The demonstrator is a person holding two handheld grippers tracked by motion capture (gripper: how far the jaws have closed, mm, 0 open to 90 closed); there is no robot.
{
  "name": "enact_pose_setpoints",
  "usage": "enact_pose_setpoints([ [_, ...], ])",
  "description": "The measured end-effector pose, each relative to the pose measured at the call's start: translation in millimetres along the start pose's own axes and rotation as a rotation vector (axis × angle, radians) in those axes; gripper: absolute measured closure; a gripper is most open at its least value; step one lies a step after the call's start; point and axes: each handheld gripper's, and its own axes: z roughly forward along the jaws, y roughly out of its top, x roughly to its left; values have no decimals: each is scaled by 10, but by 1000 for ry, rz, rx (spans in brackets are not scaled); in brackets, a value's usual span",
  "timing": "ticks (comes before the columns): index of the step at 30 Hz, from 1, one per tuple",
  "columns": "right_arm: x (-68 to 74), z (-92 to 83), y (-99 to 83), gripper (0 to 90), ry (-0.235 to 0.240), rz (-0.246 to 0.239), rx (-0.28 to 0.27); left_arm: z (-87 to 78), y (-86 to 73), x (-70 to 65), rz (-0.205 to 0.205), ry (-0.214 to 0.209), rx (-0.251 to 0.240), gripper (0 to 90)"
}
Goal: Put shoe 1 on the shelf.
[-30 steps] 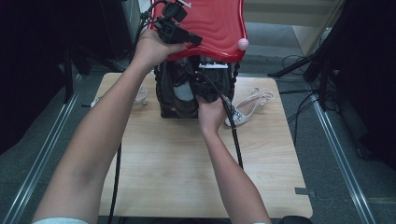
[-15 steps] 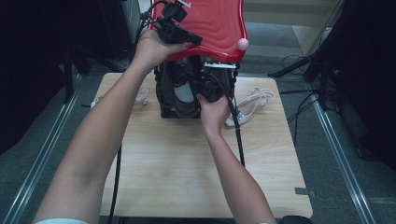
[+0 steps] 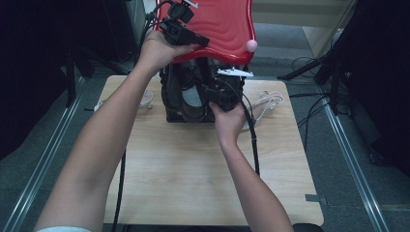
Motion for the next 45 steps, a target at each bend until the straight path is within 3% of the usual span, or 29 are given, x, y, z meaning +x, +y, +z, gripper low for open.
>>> enact_pose_setpoints([
  [7,-9,-268,-18,623,48,-25,-26,3,10,-5,0,4,6,900],
  [12,19,-445,-66,756,114,-43,-16,2,13,-5,0,3,9,900],
  [15,69,-500,-133,792,137,-92,-1,1,13,-6,-2,5,10,900],
  [19,116,-530,-240,871,177,-120,37,2,14,-6,-2,5,11,900],
  [27,162,-436,-500,900,254,-110,117,2,15,-10,-2,7,11,900],
  [32,188,-301,-620,900,256,-111,155,1,15,-13,-4,9,12,900],
  [40,192,-159,-606,900,240,-95,153,-1,10,-12,-10,9,9,900],
  [45,229,-134,-556,900,268,-91,143,-3,4,-5,-17,7,6,900],
])
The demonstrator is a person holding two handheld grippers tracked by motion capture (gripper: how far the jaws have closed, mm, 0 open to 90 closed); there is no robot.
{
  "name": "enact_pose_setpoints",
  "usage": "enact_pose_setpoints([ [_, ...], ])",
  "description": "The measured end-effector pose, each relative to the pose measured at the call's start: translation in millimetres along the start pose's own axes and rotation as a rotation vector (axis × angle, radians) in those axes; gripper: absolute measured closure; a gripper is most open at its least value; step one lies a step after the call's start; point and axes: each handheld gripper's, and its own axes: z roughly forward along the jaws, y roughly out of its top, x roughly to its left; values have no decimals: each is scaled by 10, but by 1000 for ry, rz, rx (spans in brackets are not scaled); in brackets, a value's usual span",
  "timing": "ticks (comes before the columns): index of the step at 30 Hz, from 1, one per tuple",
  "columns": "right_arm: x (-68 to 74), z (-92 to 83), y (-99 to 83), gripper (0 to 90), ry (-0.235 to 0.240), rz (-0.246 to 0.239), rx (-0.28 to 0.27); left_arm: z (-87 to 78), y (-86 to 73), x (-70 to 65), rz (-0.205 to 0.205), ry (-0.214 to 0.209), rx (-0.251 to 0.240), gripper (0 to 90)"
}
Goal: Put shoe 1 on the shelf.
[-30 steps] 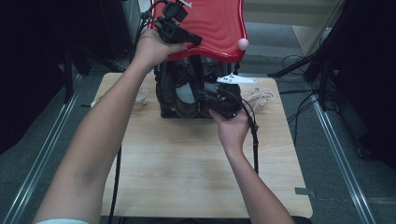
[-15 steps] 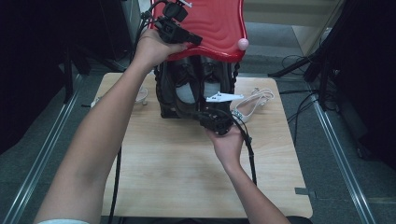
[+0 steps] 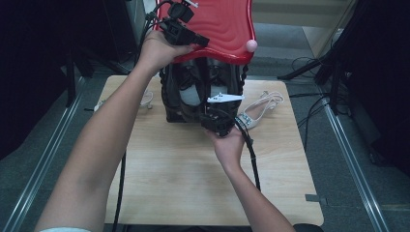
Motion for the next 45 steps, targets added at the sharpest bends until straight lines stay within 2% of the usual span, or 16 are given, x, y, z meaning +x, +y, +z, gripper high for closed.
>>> enact_pose_setpoints([
  [9,48,128,120,900,11,10,1,0,-5,0,-13,-1,-4,900],
  [18,94,342,283,900,-25,11,-22,-1,-10,0,-17,1,-7,900],
  [23,117,460,352,900,-43,33,-45,-3,-9,-4,-19,2,-6,900],
  [27,126,552,398,900,-39,64,-69,-3,-8,-9,-21,6,-6,900],
  [31,143,627,430,900,-49,60,-77,-4,-11,-5,-21,3,-7,900],
  [33,128,672,436,900,-64,72,-35,-3,-11,-6,-21,3,-7,900],
  [34,109,699,418,900,-56,77,-23,-2,-11,-7,-23,1,-6,900],
  [35,96,705,398,900,-49,87,-18,-3,-10,-9,-22,2,-6,900],
  [37,116,651,358,900,-39,90,-65,-6,-13,-2,-20,0,-6,900],
  [41,156,530,342,900,-24,53,-58,-5,-13,4,-24,-3,-6,900],
  [45,150,385,274,900,-9,41,-61,-6,-13,1,-27,-1,-5,900],
])
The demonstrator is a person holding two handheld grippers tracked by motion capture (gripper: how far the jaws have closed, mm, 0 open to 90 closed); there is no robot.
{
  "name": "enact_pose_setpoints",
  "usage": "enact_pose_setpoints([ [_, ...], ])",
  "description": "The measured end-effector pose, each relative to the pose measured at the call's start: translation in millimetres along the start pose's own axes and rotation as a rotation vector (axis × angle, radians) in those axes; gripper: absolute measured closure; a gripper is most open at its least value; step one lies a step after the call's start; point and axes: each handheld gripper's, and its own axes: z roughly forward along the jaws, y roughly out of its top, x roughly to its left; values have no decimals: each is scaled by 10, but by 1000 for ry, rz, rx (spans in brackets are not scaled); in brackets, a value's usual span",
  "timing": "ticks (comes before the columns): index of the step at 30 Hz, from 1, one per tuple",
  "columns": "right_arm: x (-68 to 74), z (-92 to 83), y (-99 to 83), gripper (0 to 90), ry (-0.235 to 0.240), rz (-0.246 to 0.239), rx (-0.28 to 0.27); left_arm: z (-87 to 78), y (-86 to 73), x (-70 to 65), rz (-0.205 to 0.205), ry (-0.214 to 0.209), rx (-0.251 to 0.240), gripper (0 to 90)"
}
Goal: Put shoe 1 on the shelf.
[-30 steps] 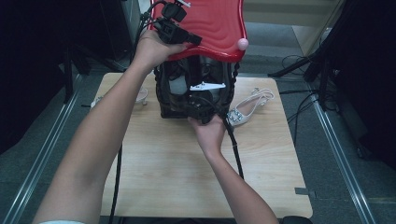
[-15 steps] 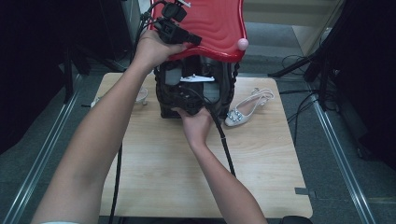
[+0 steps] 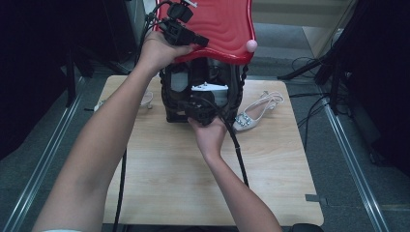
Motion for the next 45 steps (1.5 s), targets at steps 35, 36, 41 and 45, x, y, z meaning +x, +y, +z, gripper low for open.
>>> enact_pose_setpoints([
  [35,-606,-768,-448,900,-37,8,17,4,-2,7,-16,-2,-5,900],
  [36,-611,-759,-438,900,-31,11,20,4,0,3,-15,1,-3,900],
  [41,-632,-708,-371,900,-22,31,2,7,2,2,-18,2,-3,900],
  [45,-641,-653,-305,900,-31,31,-9,9,1,15,-28,-7,-5,900],
])
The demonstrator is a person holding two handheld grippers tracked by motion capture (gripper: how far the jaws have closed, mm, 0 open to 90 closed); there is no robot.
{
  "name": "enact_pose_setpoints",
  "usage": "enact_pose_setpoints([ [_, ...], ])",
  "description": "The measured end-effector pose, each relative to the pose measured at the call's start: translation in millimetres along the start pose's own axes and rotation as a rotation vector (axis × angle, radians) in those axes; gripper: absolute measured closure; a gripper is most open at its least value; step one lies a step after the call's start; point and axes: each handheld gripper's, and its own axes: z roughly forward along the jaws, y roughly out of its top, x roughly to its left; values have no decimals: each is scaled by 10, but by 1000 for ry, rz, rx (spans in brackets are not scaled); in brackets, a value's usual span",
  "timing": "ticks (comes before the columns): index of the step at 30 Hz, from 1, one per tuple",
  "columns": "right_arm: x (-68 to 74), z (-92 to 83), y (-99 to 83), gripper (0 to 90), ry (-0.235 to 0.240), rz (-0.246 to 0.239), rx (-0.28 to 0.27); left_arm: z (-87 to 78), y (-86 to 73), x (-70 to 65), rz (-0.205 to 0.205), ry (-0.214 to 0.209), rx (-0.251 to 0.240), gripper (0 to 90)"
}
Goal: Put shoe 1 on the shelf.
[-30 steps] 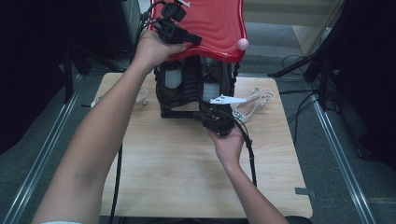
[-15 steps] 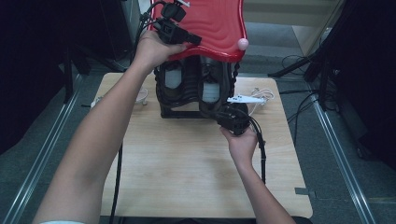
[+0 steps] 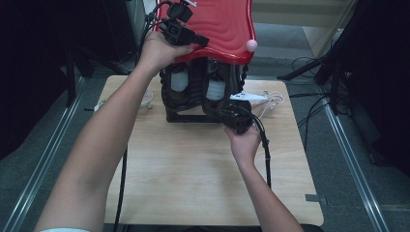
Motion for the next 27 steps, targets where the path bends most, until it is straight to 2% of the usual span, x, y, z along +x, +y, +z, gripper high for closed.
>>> enact_pose_setpoints([
  [7,-68,45,132,900,-33,8,-25,-5,-4,-7,7,4,1,900],
  [14,-216,4,252,900,-96,23,-27,-5,-5,2,6,-1,1,900],
  [17,-301,-21,253,900,-110,51,-26,-3,-7,0,6,0,-2,900],
  [19,-329,-38,238,900,-103,51,-28,2,-11,-20,15,12,-8,900],
  [21,-326,-47,233,900,-118,37,-27,6,-8,-62,41,40,-7,900],
  [24,-330,-46,244,900,-121,23,-22,6,-7,-81,42,52,-6,900],
  [27,-362,-12,238,900,-195,4,36,0,-19,-52,19,33,-12,899],
])
